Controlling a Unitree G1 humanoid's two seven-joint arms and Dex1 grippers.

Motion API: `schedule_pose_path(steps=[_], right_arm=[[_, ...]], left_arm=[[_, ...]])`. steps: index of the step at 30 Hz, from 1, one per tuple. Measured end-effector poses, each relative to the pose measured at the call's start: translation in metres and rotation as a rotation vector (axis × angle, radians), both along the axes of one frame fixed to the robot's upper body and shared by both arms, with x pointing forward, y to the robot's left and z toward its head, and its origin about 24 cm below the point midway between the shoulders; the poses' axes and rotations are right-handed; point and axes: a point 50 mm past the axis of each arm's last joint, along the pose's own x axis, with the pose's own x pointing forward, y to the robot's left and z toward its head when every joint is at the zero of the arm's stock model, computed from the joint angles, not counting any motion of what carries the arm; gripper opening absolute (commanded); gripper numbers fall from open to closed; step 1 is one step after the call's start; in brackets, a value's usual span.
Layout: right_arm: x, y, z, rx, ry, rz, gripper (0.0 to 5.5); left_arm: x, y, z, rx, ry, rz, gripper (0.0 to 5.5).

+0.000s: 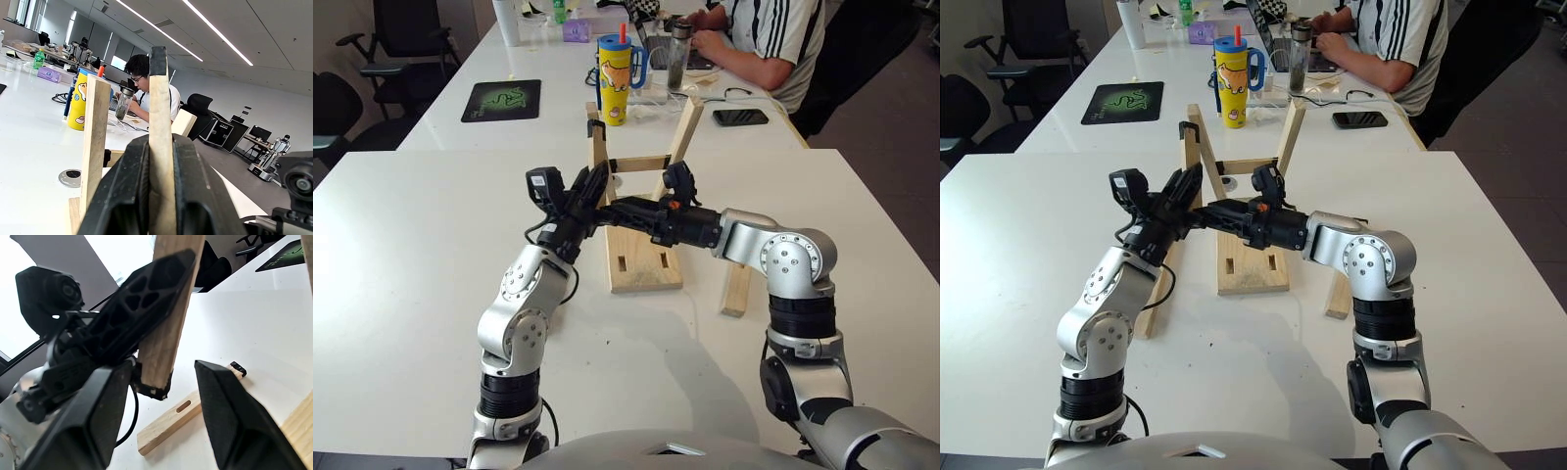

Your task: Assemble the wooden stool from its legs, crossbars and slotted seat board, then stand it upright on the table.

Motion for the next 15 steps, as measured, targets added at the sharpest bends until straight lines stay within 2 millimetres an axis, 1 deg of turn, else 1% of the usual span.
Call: schedule_pose_path(steps=[10, 13, 15], right_arm=[[0.002, 0.018, 0.0, -0.054, 0.001, -0.05, 2.36], [0.004, 0.021, 0.0, -0.105, -0.018, -0.066, 2.36], [0.007, 0.023, -0.002, -0.194, -0.059, -0.107, 2.36]], left_arm=[[0.001, 0.002, -0.002, 0.032, 0.002, 0.021, 0.42], [0.002, 0.004, -0.004, 0.042, 0.009, 0.031, 0.42], [0.002, 0.002, -0.005, 0.047, 0.011, 0.027, 0.42]])
